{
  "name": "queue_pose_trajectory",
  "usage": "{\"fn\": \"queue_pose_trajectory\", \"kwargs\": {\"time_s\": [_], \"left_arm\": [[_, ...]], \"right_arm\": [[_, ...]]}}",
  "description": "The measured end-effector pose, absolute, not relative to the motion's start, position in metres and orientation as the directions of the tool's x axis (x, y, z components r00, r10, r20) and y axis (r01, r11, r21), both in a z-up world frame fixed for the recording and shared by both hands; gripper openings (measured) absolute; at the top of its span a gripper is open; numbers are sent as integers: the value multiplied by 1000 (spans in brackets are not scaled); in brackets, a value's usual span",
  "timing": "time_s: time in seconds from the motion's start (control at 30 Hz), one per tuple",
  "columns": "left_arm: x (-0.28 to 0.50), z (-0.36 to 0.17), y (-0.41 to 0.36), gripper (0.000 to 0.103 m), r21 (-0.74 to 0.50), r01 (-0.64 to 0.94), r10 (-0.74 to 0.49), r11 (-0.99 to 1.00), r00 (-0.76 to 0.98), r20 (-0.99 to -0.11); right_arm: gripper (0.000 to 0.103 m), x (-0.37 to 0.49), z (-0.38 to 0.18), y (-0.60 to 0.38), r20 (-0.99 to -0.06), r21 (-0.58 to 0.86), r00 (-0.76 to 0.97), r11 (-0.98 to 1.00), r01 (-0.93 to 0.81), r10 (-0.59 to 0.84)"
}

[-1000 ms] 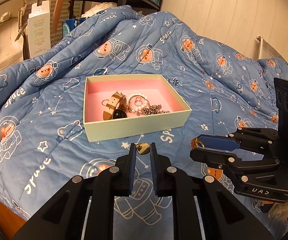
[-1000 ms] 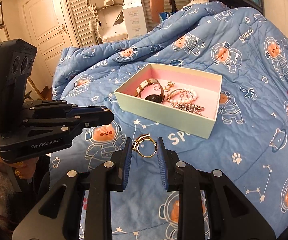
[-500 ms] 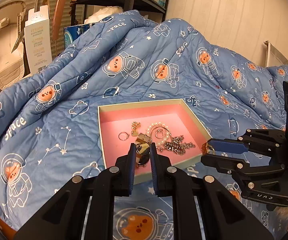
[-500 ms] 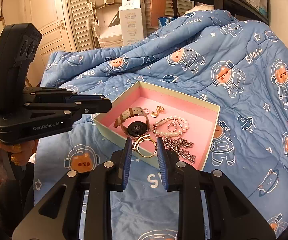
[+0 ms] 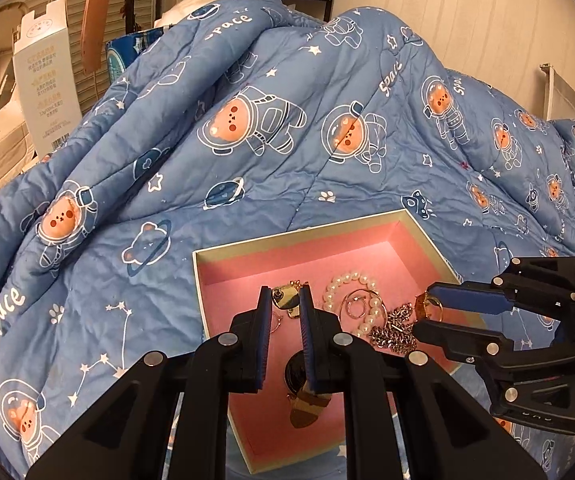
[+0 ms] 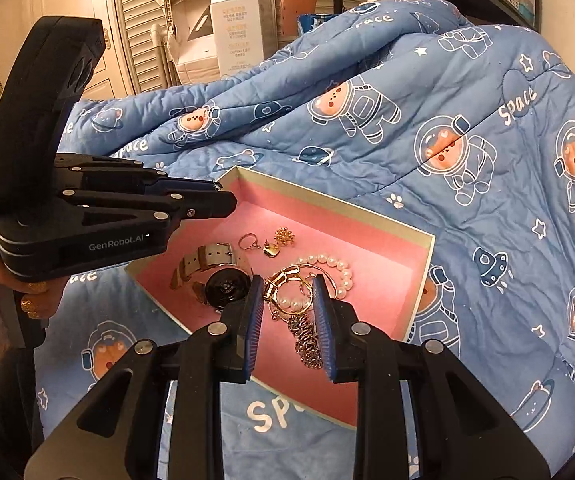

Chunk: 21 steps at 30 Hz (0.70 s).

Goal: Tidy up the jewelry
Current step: 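Lower the gold charm into the box with the left tool while the right tool drops the gold ring in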

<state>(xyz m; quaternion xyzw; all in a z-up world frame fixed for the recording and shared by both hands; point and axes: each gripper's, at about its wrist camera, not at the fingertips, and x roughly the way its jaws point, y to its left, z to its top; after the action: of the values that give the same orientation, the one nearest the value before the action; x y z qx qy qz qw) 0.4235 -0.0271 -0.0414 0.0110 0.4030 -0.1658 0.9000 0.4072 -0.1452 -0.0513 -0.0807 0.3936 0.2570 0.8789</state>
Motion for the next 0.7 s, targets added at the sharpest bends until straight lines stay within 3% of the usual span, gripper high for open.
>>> {"fn": "queue_pose_trajectory", "kwargs": {"time_s": [0.37, 0.7], "left_arm": [[469, -65, -24, 13, -204, 247, -307, 947, 516, -800], [477, -74, -32, 13, -185, 236, -282, 954, 492, -824]], "right_arm": [[26, 456, -74, -146, -787, 125, 489, 874, -470, 376], [26, 470, -82, -141, -812, 119, 465, 880, -460, 353]]}}
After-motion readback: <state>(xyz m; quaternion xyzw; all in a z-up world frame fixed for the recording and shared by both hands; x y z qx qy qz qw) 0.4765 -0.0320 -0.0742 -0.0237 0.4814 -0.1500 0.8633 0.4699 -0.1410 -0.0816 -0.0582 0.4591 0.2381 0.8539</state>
